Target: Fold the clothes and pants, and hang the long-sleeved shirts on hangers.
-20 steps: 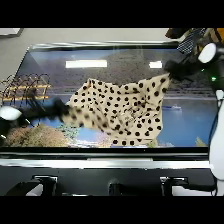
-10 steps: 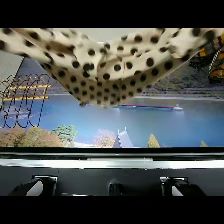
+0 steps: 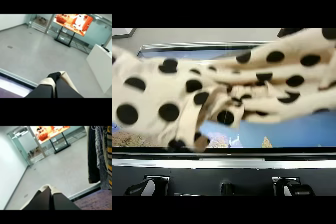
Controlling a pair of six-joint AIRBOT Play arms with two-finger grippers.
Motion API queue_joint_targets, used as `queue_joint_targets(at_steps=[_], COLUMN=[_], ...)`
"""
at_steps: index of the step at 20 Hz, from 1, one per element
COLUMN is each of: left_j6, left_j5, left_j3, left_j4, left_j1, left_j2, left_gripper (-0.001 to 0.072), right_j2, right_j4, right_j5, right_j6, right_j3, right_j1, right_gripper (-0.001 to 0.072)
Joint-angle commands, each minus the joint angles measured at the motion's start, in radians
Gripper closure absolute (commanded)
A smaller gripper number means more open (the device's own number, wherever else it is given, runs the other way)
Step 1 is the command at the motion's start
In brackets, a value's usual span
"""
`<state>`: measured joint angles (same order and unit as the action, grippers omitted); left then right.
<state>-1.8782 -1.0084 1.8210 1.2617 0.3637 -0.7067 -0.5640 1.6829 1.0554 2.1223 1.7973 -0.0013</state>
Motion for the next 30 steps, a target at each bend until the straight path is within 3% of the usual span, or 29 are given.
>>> queue_joint_targets(at_steps=[1,4,7,14,17,21,22,25,26,27,30], left_j6=[-0.006,0.076,0.119,0.128,0.128,0.127,0.124,0.114,0.114,0.114,0.131], left_j5=[-0.033,-0.065,-0.055,0.163,0.139,0.036,-0.002,-0.113,-0.143,-0.174,-0.255], left_j3=[0.003,-0.01,-0.015,-0.015,-0.015,-0.015,-0.015,-0.015,-0.012,-0.005,-0.003], left_j4=[-0.007,-0.122,-0.126,-0.126,-0.126,-0.137,-0.138,-0.137,-0.137,-0.137,-0.136], left_j1=[0.003,-0.023,-0.104,-0.234,-0.267,-0.286,-0.287,-0.277,-0.268,-0.251,-0.179], left_j2=[-0.022,-0.137,-0.324,-0.823,-0.993,-1.139,-1.162,-1.19,-1.184,-1.172,-1.102], left_gripper=[0.0692,0.0692,0.0692,0.0692,0.069,0.0684,0.0662,0.0142,0.0089,0.0089,0.0089], right_j2=[0.0,-0.112,-0.288,-0.822,-1.025,-1.197,-1.221,-1.243,-1.233,-1.219,-1.161], right_j4=[0.0,-0.004,-0.007,-0.097,-0.179,-0.26,-0.268,-0.267,-0.274,-0.278,-0.285], right_j5=[0.002,0.02,-0.014,-0.145,-0.192,-0.139,-0.108,-0.011,0.028,0.078,0.272], right_j6=[0.071,0.1,0.164,0.193,0.176,0.128,0.119,0.059,0.016,0.003,-0.105], right_j3=[0.0,0.0,0.0,0.0,0.0,0.0,0.0,0.0,0.0,0.0,0.0], right_j1=[0.0,0.0,0.0,0.0,0.001,0.001,0.001,-0.001,-0.007,-0.024,-0.137], right_gripper=[0.0695,0.0695,0.0695,0.0694,0.0693,0.0692,0.0673,0.0513,0.0504,0.0468,0.0147])
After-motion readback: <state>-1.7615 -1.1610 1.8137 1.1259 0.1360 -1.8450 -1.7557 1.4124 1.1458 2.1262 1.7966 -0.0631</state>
